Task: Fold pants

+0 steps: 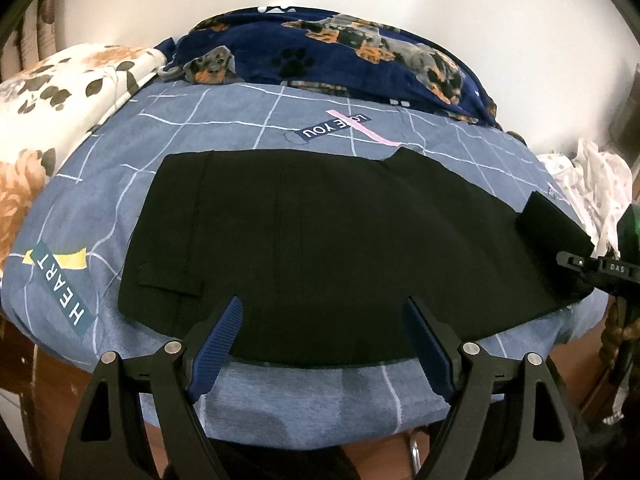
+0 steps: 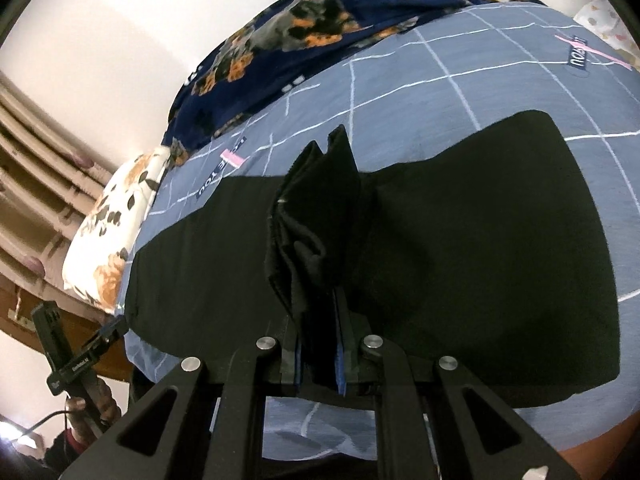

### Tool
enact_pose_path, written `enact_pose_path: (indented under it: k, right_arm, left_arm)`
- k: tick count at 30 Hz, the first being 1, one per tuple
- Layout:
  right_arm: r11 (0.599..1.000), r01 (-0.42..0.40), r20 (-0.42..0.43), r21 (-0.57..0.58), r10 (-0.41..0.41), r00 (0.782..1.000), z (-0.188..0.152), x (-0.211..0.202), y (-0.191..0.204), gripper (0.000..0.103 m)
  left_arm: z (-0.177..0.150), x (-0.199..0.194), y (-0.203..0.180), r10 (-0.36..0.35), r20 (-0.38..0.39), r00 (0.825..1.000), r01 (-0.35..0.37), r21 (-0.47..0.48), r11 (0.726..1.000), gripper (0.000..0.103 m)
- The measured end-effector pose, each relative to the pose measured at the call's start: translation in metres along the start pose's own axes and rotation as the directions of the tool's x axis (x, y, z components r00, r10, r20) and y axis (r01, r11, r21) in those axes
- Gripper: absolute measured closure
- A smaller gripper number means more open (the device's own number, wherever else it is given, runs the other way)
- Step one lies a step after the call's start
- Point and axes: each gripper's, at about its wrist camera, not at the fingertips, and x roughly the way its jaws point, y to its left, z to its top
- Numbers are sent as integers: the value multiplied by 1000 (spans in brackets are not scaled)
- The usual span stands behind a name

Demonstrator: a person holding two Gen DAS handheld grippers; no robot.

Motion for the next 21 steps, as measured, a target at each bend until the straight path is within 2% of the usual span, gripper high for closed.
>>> enact_pose_path:
  k: [21]
  right_arm:
    - [991,40,-38,-124,-45,998,-9,19,33,92]
  left_arm:
    - [-3,3,-5,-2,-18,1000,2,20,1000,20]
